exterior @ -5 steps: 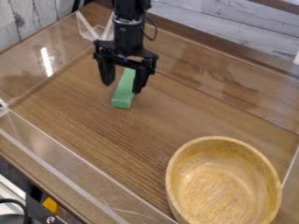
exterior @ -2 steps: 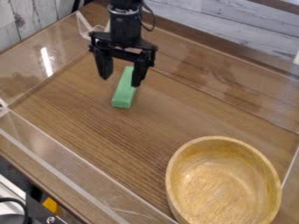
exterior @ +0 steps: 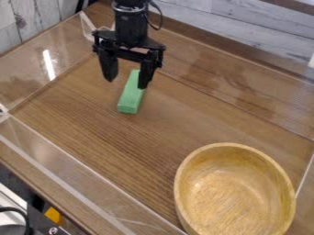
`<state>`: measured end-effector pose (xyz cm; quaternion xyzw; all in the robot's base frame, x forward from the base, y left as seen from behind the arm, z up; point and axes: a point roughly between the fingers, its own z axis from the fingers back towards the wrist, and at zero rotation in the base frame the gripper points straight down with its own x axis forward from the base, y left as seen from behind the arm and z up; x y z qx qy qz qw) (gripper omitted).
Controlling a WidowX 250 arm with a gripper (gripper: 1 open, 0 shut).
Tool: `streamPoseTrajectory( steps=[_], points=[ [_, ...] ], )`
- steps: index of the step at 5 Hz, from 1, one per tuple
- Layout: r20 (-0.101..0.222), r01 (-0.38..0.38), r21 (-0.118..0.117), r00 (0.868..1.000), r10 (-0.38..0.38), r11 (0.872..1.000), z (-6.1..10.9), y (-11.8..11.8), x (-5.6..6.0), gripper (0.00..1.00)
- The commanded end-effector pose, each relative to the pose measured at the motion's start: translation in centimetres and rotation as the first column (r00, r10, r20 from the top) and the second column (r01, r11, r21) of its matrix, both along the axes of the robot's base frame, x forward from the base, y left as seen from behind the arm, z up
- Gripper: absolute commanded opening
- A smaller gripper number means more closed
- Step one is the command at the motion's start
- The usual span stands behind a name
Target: Put the green block in the brown bowl
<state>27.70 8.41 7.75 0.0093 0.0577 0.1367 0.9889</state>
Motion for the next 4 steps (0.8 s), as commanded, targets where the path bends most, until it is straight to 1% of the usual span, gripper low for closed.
streamPoseTrajectory(
  steps=[1, 4],
  points=[
    [0.072, 0.005, 0.025, 0.997, -0.007, 1.000, 1.89, -0.06, 0.48, 1.00],
    [0.090, -0.003, 0.038, 0.996, 0.000, 0.999, 1.94, 0.10, 0.71, 1.00]
  ],
)
